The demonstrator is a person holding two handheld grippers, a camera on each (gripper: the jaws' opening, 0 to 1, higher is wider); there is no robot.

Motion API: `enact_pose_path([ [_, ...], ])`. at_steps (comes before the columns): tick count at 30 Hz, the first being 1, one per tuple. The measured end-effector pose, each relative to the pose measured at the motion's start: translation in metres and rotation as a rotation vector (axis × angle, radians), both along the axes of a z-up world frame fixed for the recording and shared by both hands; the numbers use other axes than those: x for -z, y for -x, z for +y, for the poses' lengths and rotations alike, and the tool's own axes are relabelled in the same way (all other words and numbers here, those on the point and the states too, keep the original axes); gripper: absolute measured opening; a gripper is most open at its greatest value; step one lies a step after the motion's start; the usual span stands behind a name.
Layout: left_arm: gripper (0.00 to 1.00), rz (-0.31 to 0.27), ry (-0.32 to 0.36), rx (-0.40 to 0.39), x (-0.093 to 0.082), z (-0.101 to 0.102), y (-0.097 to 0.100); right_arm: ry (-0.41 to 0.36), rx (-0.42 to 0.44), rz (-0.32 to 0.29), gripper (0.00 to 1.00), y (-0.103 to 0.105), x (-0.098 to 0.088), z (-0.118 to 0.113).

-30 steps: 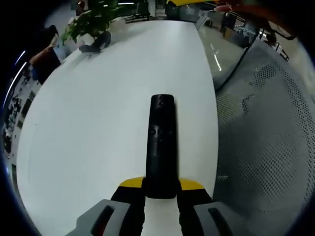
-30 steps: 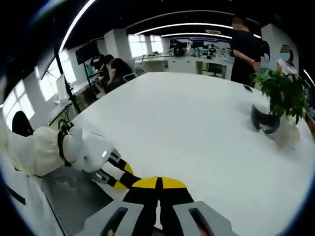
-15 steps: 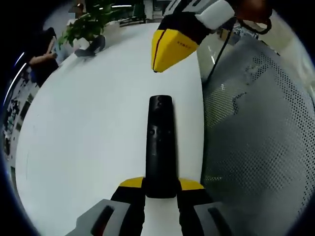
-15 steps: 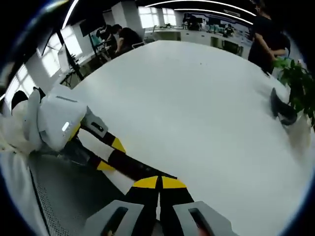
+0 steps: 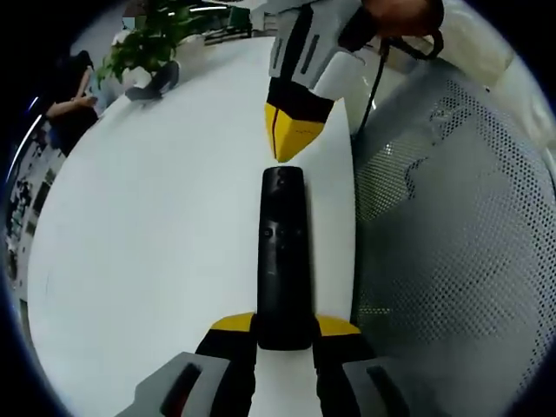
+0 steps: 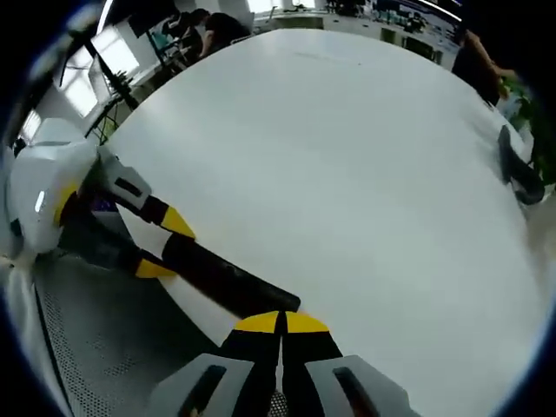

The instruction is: Press the specified remote control buttons in sequence, fully releasing each button before pressing the next.

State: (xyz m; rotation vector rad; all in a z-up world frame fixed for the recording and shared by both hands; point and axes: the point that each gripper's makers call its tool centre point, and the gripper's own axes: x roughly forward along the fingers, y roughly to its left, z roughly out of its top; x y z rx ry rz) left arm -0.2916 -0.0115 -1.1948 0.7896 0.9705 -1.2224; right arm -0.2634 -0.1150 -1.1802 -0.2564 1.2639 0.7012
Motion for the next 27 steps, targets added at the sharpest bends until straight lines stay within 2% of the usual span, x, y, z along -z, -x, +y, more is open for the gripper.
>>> enact_pose_path([
  [15, 0.24, -0.006, 0.018, -0.009, -0.0002, 0.0001, -0.0001, 0.017, -0.002, 0.033, 0.0, 0.0035, 0.0049, 0.0027],
  [21, 0.24, -0.002, 0.023, -0.015, -0.0002, 0.0, -0.0003, 0.022, 0.053, 0.094, 0.0, 0.0012, 0.0057, 0.0021],
  [27, 0.24, 0.002, 0.027, -0.015, -0.0003, 0.0001, -0.0004, 0.046, 0.079, 0.075, 0.0, 0.0024, 0.0054, 0.0021],
])
